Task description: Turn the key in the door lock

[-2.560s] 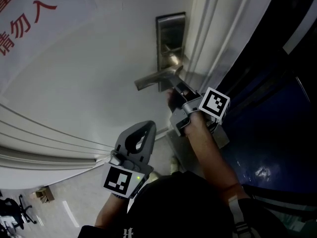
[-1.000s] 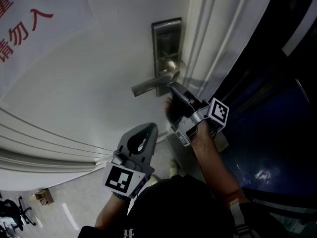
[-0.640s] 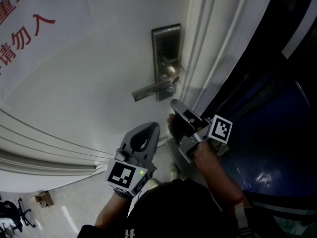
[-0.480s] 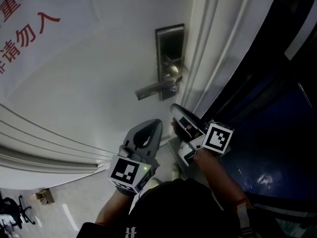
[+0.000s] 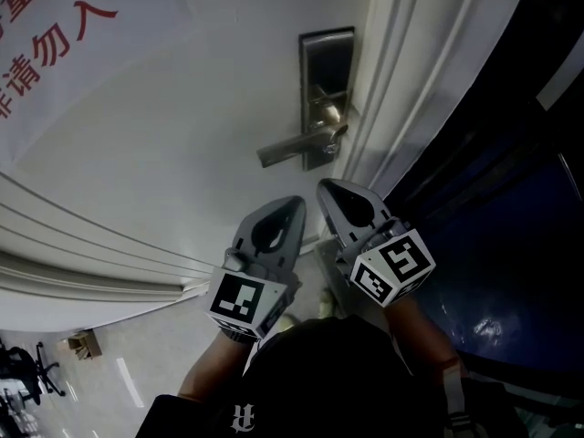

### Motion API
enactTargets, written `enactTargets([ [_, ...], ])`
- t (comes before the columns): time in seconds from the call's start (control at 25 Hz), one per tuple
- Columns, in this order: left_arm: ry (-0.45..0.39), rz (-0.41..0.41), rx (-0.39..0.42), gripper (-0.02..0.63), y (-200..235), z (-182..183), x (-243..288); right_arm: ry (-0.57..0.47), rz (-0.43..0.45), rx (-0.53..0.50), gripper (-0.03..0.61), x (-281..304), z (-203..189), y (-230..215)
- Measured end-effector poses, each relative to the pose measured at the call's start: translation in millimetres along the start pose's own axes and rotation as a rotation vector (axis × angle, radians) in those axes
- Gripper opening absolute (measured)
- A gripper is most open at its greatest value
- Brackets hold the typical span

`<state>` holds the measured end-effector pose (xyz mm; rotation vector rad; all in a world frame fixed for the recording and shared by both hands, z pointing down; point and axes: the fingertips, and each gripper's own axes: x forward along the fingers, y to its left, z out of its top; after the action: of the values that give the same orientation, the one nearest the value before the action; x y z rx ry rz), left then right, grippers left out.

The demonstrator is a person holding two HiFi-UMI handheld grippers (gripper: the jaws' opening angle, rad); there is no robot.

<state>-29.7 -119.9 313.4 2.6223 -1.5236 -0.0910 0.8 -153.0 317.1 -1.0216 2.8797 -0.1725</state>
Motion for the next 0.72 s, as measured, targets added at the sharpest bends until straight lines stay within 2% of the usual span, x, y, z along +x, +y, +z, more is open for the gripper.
enactTargets([
  [0.72, -0.007, 0.025, 0.000, 0.006, 1.0, -1.5, 19.7, 0.008, 0.004, 0.016, 0.015, 5.1, 0.9, -19.4],
])
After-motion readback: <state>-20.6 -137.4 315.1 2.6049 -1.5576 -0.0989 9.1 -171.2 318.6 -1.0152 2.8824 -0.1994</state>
